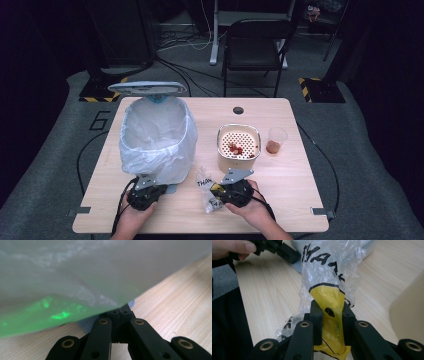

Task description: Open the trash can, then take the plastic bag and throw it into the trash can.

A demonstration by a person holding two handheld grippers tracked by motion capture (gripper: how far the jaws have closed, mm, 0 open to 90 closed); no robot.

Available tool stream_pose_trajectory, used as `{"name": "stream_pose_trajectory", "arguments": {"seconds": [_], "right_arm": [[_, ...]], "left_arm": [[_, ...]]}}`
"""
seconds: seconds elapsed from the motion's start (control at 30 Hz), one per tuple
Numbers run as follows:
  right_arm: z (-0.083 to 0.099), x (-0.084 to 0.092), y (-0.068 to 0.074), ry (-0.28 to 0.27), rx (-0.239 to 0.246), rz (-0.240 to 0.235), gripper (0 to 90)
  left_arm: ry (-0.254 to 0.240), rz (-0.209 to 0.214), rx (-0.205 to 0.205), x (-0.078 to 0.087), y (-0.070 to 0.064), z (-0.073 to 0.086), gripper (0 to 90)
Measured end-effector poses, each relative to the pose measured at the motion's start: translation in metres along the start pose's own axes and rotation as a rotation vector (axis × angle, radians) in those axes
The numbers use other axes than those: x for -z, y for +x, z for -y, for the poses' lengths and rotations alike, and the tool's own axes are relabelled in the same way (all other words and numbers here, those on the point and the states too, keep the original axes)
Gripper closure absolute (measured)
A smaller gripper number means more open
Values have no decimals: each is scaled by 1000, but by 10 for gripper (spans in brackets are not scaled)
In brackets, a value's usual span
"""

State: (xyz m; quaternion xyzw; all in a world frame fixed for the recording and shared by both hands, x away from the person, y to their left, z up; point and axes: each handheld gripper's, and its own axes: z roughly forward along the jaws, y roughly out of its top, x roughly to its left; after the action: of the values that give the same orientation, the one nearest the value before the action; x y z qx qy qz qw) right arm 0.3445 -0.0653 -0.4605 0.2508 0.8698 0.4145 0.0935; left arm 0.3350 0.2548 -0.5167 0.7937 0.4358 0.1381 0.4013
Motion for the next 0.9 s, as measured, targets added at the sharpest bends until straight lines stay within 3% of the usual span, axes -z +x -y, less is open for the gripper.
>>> {"name": "stream_pose_trajectory", "arguments": {"seconds": [0.3, 0.37, 0.43, 0.67, 0.83, 0.9], "right_arm": [[-31, 30, -7, -40, 6, 3, 773], [-36, 34, -8, -43, 9, 4, 773], [-41, 38, -9, -43, 7, -2, 773], [-59, 50, -13, -41, 16, -9, 773], [-73, 62, -15, -51, 28, -14, 773], [-77, 65, -16, -55, 27, -13, 773]], "left_arm": [[0, -3, 2, 0, 0, 0, 900], [3, 15, -26, 0, 1, -1, 900], [3, -8, 12, 0, -1, 0, 900], [5, 8, -20, 0, 1, 0, 900], [5, 5, -15, 0, 0, 0, 900], [-1, -9, 8, 0, -1, 0, 900]]}}
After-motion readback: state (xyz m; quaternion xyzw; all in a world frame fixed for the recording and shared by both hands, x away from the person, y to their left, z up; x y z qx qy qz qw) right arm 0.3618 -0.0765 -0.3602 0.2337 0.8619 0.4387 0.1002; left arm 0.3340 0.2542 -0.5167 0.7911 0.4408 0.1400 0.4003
